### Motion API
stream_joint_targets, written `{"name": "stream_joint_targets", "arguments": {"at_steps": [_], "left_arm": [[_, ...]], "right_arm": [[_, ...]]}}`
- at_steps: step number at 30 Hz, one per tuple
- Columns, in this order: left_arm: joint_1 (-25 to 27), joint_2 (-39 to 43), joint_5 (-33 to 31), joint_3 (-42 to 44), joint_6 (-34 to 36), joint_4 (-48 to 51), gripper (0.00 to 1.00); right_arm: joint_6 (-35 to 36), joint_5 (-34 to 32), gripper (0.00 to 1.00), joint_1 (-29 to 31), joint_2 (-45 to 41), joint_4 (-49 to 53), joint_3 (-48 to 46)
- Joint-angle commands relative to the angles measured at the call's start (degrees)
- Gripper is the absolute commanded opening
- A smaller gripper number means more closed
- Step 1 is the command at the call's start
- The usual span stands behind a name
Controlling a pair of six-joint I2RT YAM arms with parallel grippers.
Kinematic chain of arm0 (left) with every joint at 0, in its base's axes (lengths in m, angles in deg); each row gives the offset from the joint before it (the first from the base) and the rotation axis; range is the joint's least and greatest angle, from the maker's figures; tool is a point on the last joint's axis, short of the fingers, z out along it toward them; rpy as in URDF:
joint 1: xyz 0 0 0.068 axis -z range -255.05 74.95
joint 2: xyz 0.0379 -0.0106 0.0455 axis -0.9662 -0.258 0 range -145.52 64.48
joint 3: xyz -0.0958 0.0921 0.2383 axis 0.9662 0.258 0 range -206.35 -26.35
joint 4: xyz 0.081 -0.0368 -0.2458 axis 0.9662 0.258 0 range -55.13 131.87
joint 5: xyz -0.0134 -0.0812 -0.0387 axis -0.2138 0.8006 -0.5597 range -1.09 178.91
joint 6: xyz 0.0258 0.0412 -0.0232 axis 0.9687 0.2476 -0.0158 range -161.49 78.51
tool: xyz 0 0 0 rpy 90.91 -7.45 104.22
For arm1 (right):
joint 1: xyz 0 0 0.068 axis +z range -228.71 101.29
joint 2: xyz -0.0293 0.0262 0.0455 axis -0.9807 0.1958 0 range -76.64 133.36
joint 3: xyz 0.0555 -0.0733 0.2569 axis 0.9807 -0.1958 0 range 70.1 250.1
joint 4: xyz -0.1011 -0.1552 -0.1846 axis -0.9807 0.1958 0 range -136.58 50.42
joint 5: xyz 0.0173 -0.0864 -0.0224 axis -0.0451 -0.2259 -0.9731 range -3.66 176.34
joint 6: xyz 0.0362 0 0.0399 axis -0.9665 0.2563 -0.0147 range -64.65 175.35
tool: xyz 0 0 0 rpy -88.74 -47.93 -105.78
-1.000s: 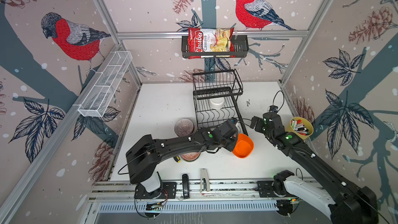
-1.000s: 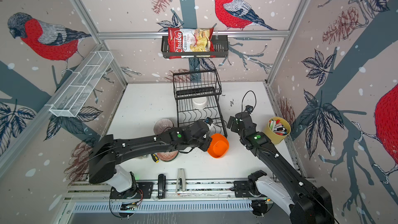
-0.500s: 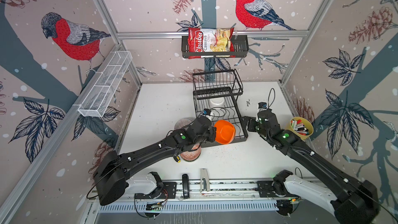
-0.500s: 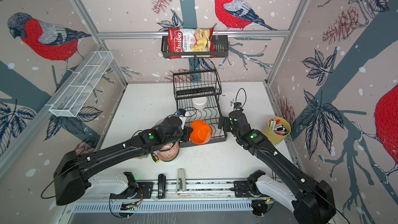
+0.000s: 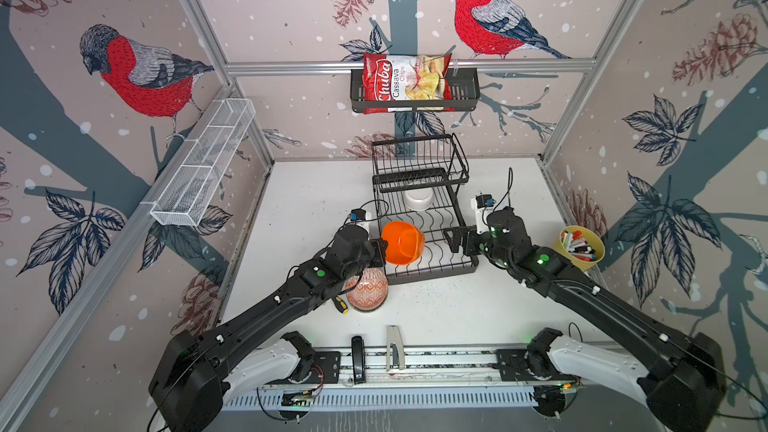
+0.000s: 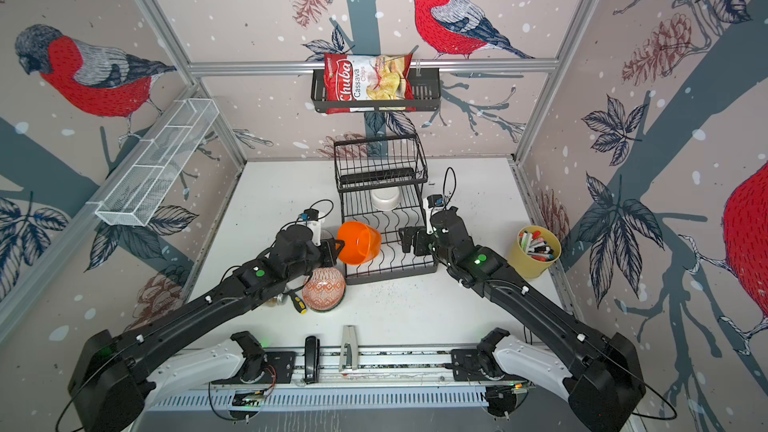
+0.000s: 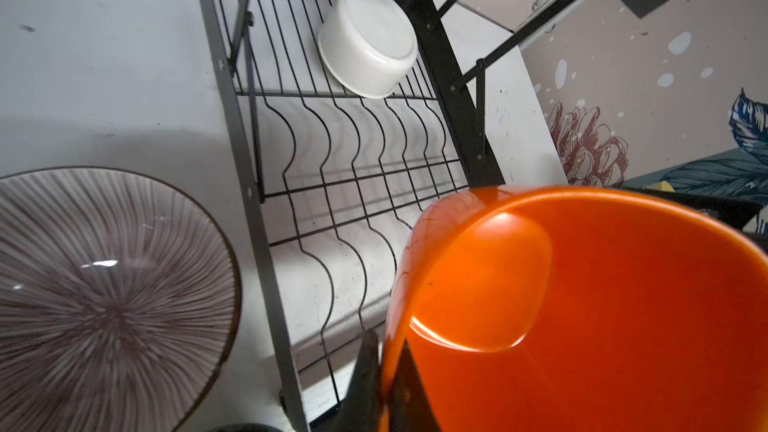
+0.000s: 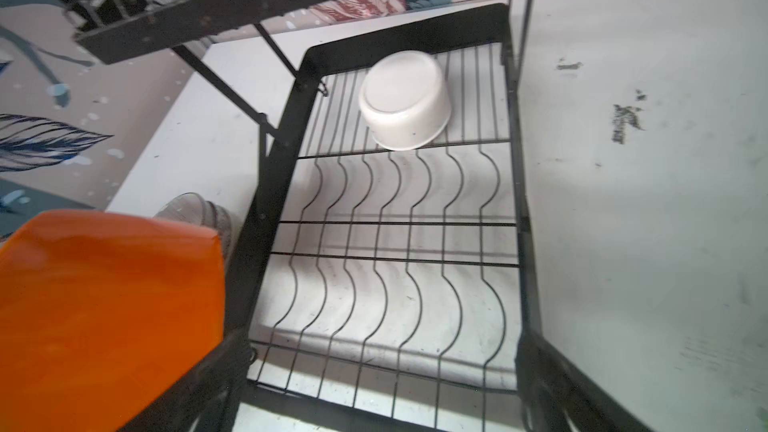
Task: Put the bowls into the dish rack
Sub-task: 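Carry the orange bowl over the rack while the right gripper grasps its rim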
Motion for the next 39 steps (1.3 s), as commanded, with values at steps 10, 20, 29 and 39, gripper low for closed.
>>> {"name": "stream_joint_targets", "arguments": {"at_steps": [10,20,29,39], "left_arm": [[-5.0,0.8,10.5,3.9,1.8,-12.8,0.0],[-6.0,-0.5,13.7,4.7,2.8,-17.6,0.0],[-6.0,-0.7,14.3,4.3,3.7,-18.9,0.0],[-6.3,0.3,15.0,5.1,3.7,-21.0,0.0]], "right_arm": [[0.8,19.0,0.99,1.8,-0.8,-11.0,-1.7],[-0.5,23.3,0.99,4.0,2.7,-14.8,-1.5],[-1.1,25.5,0.99,6.4,6.4,-18.2,0.3],[-1.9,28.9,0.99,6.5,9.2,-20.8,2.0]]}}
